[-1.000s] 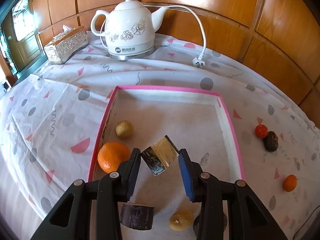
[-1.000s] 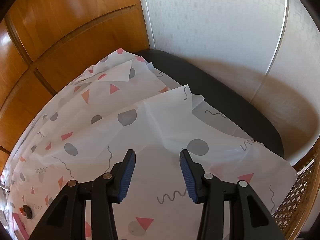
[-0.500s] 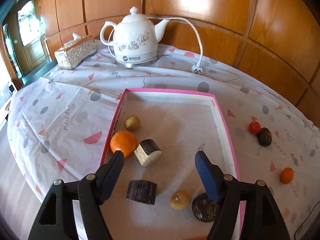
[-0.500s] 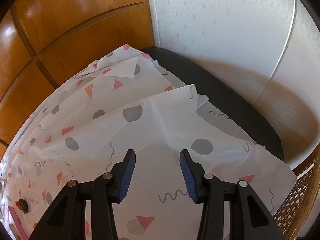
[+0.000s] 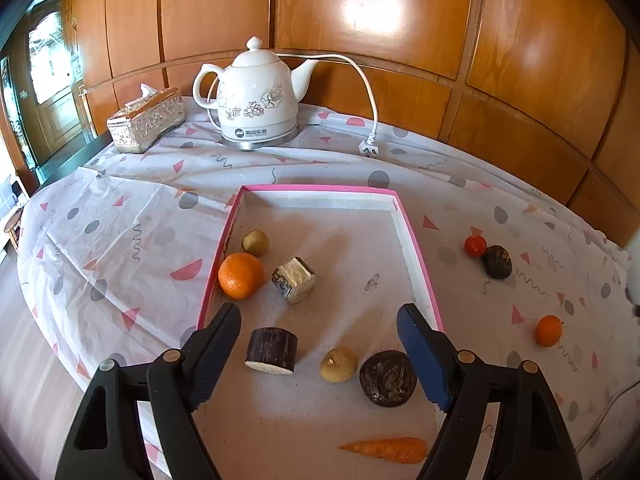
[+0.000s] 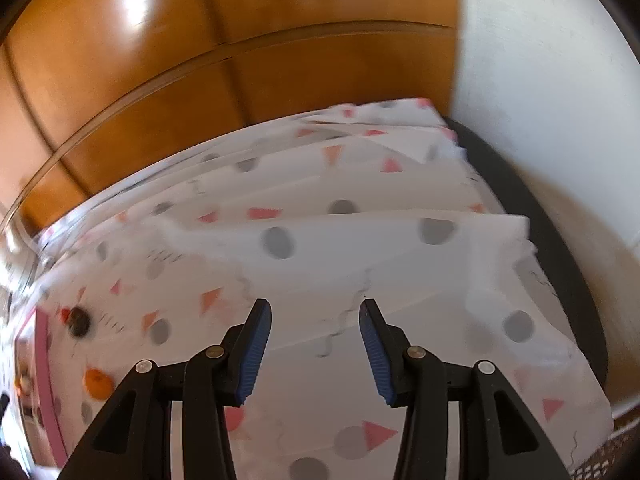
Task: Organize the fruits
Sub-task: 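Move the right tool toward the red tomato, then grasp the red tomato with the right gripper, then carry the tomato into the pink tray and open the right gripper, then move the left tool toward the mandarin orange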
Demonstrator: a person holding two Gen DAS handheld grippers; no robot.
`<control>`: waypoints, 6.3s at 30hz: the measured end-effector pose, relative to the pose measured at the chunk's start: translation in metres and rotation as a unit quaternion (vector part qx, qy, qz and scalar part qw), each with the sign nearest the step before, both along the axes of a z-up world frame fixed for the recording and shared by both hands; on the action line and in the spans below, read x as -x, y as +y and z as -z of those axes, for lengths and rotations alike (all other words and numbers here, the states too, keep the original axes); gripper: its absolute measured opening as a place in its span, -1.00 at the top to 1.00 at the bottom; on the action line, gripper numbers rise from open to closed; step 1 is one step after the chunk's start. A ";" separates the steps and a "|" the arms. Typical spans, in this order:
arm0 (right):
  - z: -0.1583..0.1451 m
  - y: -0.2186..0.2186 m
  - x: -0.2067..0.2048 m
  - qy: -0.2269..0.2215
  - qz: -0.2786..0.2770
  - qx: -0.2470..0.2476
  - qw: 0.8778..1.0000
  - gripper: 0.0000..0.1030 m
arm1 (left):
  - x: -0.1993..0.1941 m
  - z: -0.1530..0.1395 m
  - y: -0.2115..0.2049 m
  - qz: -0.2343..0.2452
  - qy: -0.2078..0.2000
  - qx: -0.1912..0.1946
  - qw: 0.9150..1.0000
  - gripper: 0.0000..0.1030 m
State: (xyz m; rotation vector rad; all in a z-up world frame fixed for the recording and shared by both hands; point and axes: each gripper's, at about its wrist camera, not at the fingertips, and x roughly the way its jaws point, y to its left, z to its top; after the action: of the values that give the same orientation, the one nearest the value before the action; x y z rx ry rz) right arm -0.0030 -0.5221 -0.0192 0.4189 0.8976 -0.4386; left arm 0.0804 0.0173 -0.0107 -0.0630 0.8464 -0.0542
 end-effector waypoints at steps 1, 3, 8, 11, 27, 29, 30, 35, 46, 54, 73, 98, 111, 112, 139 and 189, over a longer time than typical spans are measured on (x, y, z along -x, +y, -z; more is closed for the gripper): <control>0.000 0.005 -0.001 -0.001 -0.013 0.001 1.000 0.10 | 0.001 0.000 0.000 0.001 -0.001 0.000 1.000 -0.58; -0.001 0.017 -0.006 -0.006 -0.044 0.000 0.999 0.10 | 0.005 -0.001 0.000 0.002 -0.002 -0.002 1.000 -0.59; -0.003 0.039 -0.015 -0.010 -0.103 0.002 0.995 0.10 | 0.013 -0.003 0.002 0.005 -0.008 -0.007 1.000 -0.60; -0.002 0.048 -0.019 -0.011 -0.130 -0.001 0.992 0.10 | 0.016 -0.004 0.004 0.007 -0.010 -0.010 1.000 -0.60; 0.010 0.107 -0.038 0.028 -0.246 0.015 0.969 0.10 | 0.033 0.008 0.011 0.010 0.006 -0.009 1.000 -0.60; 0.011 0.116 -0.042 0.033 -0.258 0.013 0.965 0.10 | 0.034 0.010 0.012 0.010 0.007 -0.010 1.000 -0.60; 0.012 0.120 -0.043 0.034 -0.263 0.014 0.964 0.10 | 0.035 0.010 0.012 0.009 0.008 -0.010 1.000 -0.60; 0.014 0.144 -0.055 0.042 -0.291 0.012 0.956 0.10 | 0.036 0.009 0.016 0.009 0.006 -0.007 1.000 -0.60; 0.015 0.220 -0.093 0.040 -0.367 0.012 0.929 0.13 | 0.043 0.013 0.032 -0.003 0.010 -0.004 1.000 -0.60; 0.020 0.265 -0.131 0.037 -0.397 0.008 0.917 0.13 | 0.046 0.014 0.039 -0.010 0.010 -0.001 1.000 -0.60; 0.049 0.326 -0.227 0.080 -0.451 0.110 0.882 0.16 | 0.043 0.021 0.052 -0.023 0.028 0.009 0.999 -0.59; 0.061 0.367 -0.151 0.079 -0.480 0.080 0.870 0.48 | 0.061 0.006 0.048 -0.021 0.002 0.025 0.999 -0.59; 0.046 0.357 -0.111 0.047 -0.454 0.018 0.890 0.48 | 0.070 -0.001 0.048 -0.022 -0.011 0.032 0.999 -0.59; 0.044 0.358 -0.109 0.045 -0.453 0.017 0.890 0.48 | 0.071 -0.002 0.048 -0.023 -0.013 0.033 0.999 -0.59; -0.005 0.431 -0.126 -0.020 -0.472 -0.011 0.881 0.30 | 0.084 -0.007 0.068 -0.049 -0.030 0.042 0.997 -0.65; -0.028 0.141 -0.030 0.014 -0.206 0.087 0.975 0.27 | 0.056 -0.016 -0.075 0.145 -0.036 -0.021 0.989 -0.68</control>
State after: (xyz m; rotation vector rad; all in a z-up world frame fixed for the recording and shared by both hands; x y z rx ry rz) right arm 0.0272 -0.3814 0.0088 0.0594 0.9364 -0.1395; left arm 0.0243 -0.0579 0.0050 0.1022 0.7801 -0.3097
